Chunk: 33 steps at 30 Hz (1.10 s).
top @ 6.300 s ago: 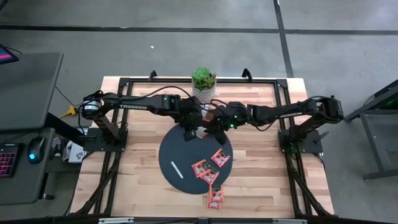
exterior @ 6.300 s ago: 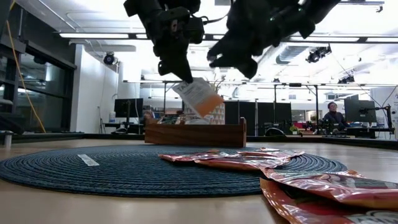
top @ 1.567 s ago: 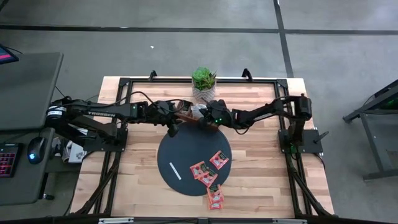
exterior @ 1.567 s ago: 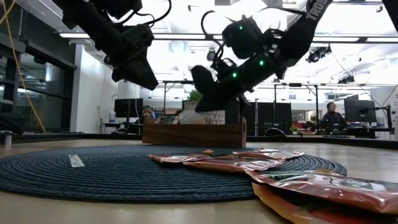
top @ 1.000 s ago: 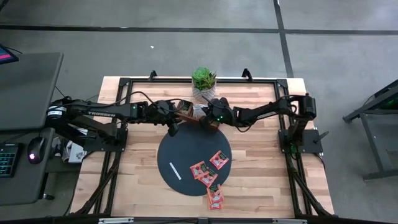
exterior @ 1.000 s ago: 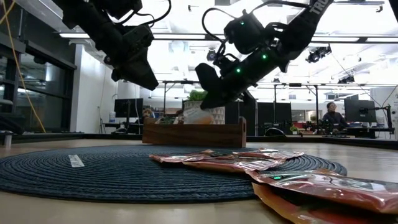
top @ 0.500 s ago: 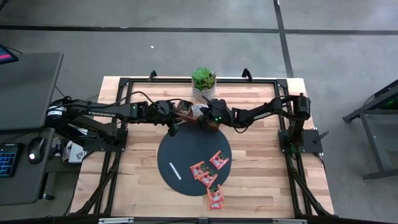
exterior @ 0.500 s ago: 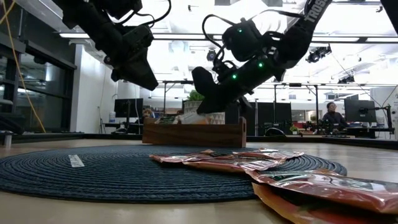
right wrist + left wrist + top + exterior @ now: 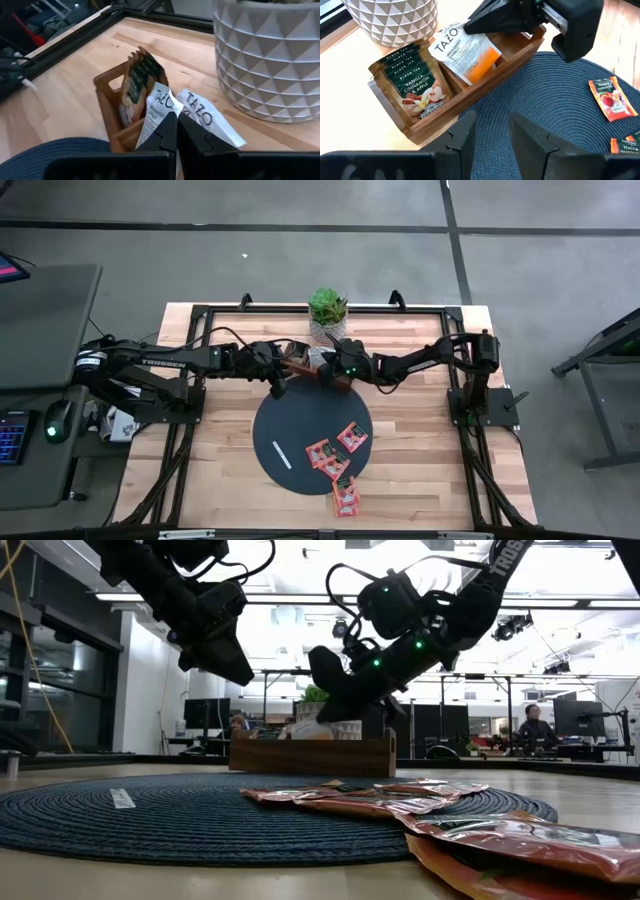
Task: Pick & Place Tea
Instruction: Put the white tea bag into the middle section of the wooden organizer
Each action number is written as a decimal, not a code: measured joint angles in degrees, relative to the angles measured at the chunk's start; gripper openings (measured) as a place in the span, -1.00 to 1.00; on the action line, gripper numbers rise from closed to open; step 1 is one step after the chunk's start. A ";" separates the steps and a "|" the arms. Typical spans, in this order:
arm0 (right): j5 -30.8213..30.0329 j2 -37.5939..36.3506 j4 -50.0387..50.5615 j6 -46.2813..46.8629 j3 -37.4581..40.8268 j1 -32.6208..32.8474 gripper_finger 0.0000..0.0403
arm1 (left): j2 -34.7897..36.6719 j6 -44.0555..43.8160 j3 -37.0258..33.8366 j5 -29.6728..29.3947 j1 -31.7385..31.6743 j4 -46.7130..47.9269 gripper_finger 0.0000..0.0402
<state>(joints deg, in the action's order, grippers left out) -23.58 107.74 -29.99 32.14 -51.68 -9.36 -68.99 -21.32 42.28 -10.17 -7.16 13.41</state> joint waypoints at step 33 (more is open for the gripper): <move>3.39 0.55 -0.98 -2.36 0.00 1.50 -0.35 | 0.00 0.46 0.00 0.01 0.00 0.00 -0.43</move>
<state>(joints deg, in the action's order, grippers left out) -20.18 108.29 -30.96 29.78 -51.68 -7.86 -68.99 -20.86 42.28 -10.16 -7.16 13.41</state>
